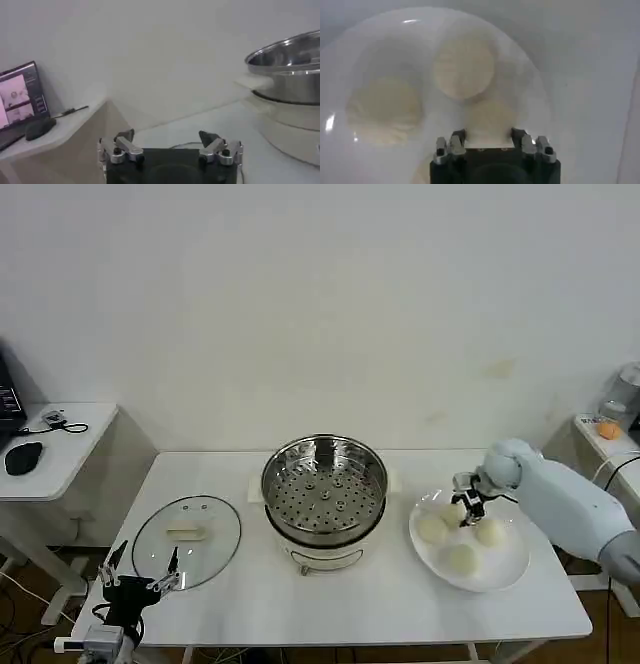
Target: Take steamed baozi put them in steamer then cover it.
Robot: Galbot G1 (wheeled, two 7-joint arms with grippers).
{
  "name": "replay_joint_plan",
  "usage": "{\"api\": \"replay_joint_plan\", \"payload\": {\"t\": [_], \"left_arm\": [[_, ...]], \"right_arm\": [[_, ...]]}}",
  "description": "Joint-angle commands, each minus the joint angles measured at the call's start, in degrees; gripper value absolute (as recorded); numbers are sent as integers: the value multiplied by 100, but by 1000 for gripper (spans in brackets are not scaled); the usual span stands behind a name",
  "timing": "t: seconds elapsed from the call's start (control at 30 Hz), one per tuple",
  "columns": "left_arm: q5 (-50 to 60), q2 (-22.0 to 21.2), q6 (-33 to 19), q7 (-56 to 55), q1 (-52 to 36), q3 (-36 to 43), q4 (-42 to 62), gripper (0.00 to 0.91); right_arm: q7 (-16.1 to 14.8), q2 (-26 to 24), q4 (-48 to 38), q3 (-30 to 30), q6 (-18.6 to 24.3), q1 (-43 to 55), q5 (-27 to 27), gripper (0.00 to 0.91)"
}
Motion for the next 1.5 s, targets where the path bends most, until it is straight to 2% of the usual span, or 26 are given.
{"api": "replay_joint_plan", "payload": {"t": [0.03,0.13,0.23,0.5,0.7,0.9,0.97,1.07,1.2,1.3,1.4,1.5], "left_arm": [[9,23,0,-8,-13,28,54,907],[24,30,2,-6,-19,37,64,907],[21,55,-1,-5,-7,38,50,907],[2,114,2,-6,-14,0,25,907],[-36,159,2,3,-49,-48,43,907],[-54,194,71,8,-158,-118,101,907],[-65,209,82,13,-165,-130,109,907],[-80,193,97,11,-183,-165,126,907],[-99,158,80,4,-161,-241,149,907],[-111,148,63,5,-146,-283,181,907],[-129,143,60,4,-139,-320,197,907],[-128,139,47,6,-125,-335,210,907]], "right_arm": [[-144,-226,343,39,96,607,202,635],[-87,-349,541,-134,64,1015,276,625],[-77,-397,661,-384,51,1525,596,625],[-135,-124,1313,-1181,-15,2710,1441,625],[-97,477,1579,-1828,-96,3403,1923,625],[42,1391,1537,-2117,142,3360,2083,625],[74,1552,1531,-2162,204,3306,2098,625],[245,1894,1535,-2248,399,3135,2060,625],[389,2134,1533,-2414,878,2955,1488,625],[474,2315,1295,-2508,1466,2850,987,625],[557,2420,1016,-2513,1867,2723,715,635],[708,2500,612,-2439,2321,2548,167,635]]}}
